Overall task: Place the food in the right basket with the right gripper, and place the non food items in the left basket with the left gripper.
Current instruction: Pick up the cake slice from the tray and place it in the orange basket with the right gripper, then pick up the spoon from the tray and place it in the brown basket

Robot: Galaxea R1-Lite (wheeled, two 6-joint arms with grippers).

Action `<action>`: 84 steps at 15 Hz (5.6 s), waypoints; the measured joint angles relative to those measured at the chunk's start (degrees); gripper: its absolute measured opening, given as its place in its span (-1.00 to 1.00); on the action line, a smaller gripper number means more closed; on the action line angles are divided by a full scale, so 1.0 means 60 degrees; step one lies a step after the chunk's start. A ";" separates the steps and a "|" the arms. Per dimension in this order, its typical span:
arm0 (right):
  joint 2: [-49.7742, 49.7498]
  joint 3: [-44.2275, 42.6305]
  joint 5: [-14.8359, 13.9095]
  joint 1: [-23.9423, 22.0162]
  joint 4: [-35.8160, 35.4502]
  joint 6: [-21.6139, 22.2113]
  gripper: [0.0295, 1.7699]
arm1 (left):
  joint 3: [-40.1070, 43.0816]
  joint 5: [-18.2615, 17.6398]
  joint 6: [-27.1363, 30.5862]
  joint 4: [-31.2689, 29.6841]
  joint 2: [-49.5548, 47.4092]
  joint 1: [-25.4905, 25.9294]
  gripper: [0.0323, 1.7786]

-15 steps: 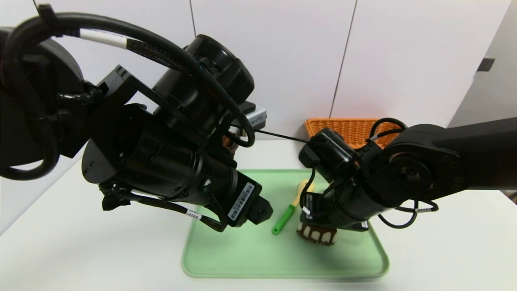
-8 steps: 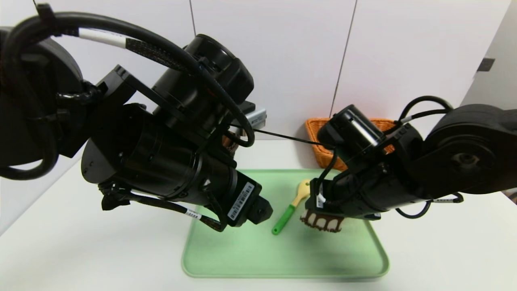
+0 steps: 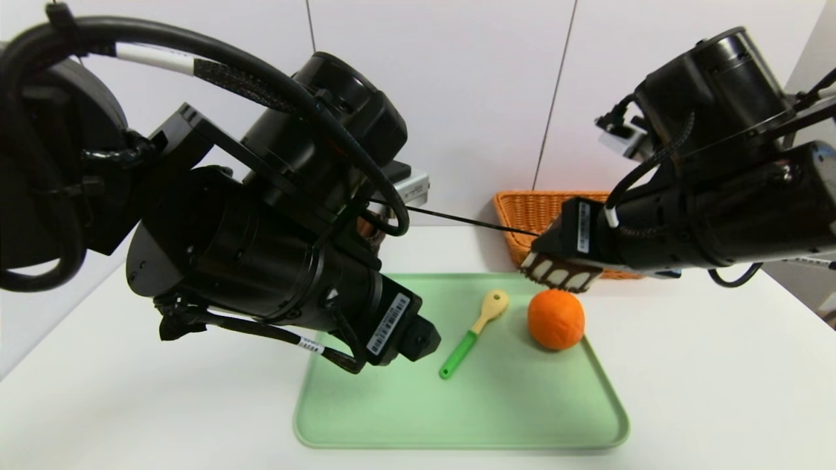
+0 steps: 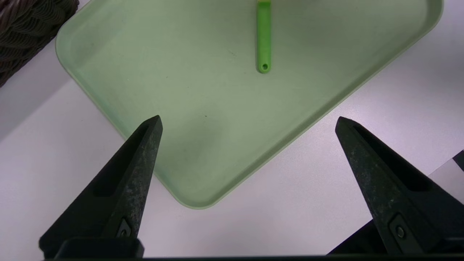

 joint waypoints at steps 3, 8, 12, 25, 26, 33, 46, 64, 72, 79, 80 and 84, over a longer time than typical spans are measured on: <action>-0.0051 -0.0699 0.0010 -0.0918 -0.0012 -0.1148 -0.11 | 0.0006 0.0000 0.0012 -0.0006 -0.0008 0.0000 0.90; 0.0766 -0.1825 0.0073 -0.2119 -0.0022 -0.3942 -0.11 | -0.0049 0.0004 0.0012 -0.0051 0.0035 0.0000 0.90; 0.1506 -0.2087 0.0110 -0.2739 -0.0390 -0.6650 -0.11 | -0.0049 0.0012 0.0004 -0.0051 0.0033 0.0041 0.90; 0.3228 -0.2146 0.0414 -0.4352 -0.1662 -1.1778 -0.11 | -0.0022 0.0012 0.0000 -0.0065 0.0089 0.0059 0.90; 0.3330 -0.2146 0.0414 -0.4374 -0.1676 -1.1813 -0.11 | -0.0018 0.0014 0.0000 -0.0061 0.0089 0.0059 0.90; 0.3706 -0.2133 0.0431 -0.4415 -0.1680 -1.1758 0.06 | -0.0014 0.0014 -0.0004 -0.0057 0.0102 0.0059 0.90; 0.3170 -0.2395 0.0583 -0.4415 -0.1552 -1.0937 0.77 | -0.0045 0.0226 -0.0014 -0.0217 0.0083 0.0059 0.90; -0.1678 0.1774 0.1245 -0.3846 0.0746 -0.4448 0.91 | -0.0477 0.0252 -0.0041 -0.2491 0.2243 -0.0203 0.90; -0.2645 0.2706 0.1250 -0.3759 0.0721 -0.4055 0.91 | -0.3480 0.0317 -0.0410 -0.0414 0.4531 -0.0156 0.90; -0.3084 0.3054 0.1260 -0.3740 0.0725 -0.4039 0.92 | -0.3753 0.0992 -0.0408 -0.0156 0.5528 -0.0057 0.90; -0.3125 0.3078 0.1260 -0.3736 0.0717 -0.4039 0.92 | -0.3757 0.0987 -0.0419 -0.0161 0.5569 -0.0043 0.90; -0.3220 0.3155 0.1363 -0.3726 0.0727 -0.4037 0.92 | -0.3757 0.0992 -0.0514 -0.0345 0.5638 -0.0020 0.90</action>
